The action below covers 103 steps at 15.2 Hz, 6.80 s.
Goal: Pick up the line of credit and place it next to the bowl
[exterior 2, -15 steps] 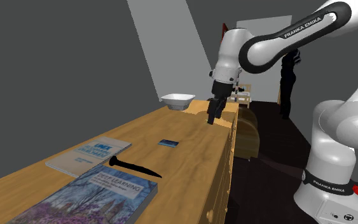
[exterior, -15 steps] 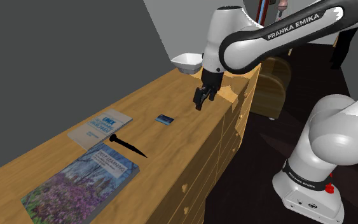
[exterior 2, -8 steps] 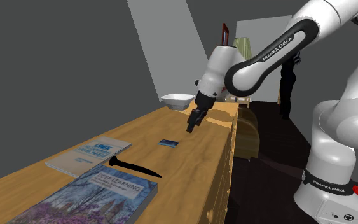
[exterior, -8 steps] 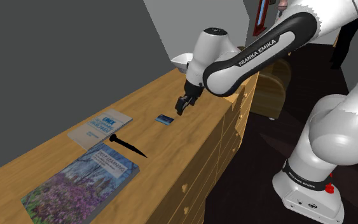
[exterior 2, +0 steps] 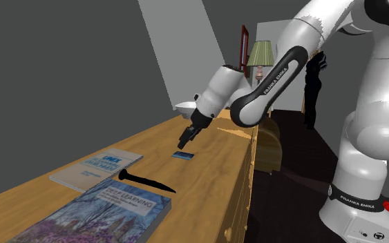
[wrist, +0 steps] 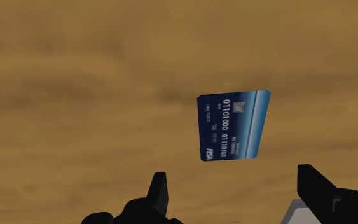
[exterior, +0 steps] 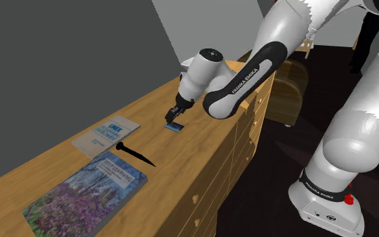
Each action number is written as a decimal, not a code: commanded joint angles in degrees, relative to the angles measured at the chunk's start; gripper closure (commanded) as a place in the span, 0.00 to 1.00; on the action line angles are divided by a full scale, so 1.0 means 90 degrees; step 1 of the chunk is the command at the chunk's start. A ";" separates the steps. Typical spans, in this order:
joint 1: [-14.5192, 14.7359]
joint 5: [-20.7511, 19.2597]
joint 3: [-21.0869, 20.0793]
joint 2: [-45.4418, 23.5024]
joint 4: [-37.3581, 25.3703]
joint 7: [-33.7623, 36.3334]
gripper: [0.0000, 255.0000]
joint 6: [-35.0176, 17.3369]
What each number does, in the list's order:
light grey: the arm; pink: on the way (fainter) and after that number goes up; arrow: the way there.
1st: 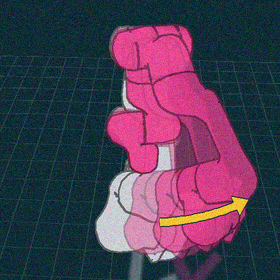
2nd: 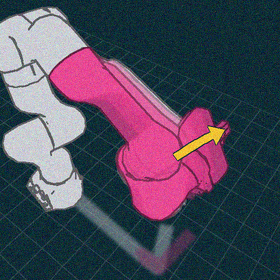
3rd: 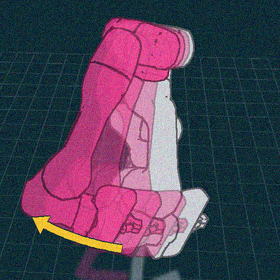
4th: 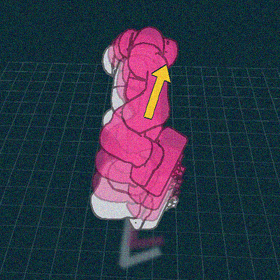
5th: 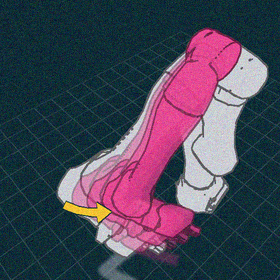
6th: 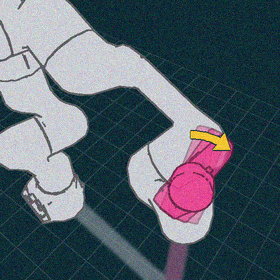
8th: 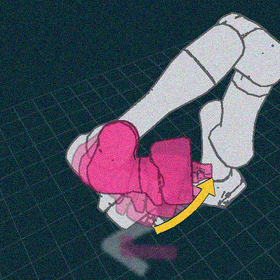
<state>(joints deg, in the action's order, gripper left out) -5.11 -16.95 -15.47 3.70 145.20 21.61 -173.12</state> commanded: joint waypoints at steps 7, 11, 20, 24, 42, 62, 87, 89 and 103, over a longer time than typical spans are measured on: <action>-0.0037 -0.2814 0.0320 -0.1148 -0.0804 0.2278 0.00 -0.0449; 0.0033 -0.2938 0.0408 -0.1213 -0.0855 0.2385 0.00 -0.0466; 0.0033 -0.2936 0.0407 -0.1213 -0.0854 0.2384 1.00 -0.0466; 0.0032 -0.2935 0.0407 -0.1212 -0.0853 0.2383 1.00 -0.0467; -0.0347 0.0744 -0.0508 0.0003 -0.0823 -0.0699 1.00 0.0638; -0.0049 0.2151 0.0164 0.0891 -0.1411 -0.2295 1.00 0.2065; -0.0785 0.4984 0.3094 -0.0521 -0.3280 -0.7873 1.00 0.3342; -0.0938 0.5175 0.3226 -0.0785 -0.3634 -0.8200 1.00 0.3561; -0.1165 0.6052 0.3203 -0.1470 -0.3549 -0.9236 1.00 0.3061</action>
<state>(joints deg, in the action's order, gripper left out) -15.55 36.93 13.49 -9.25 112.92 -60.90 -145.00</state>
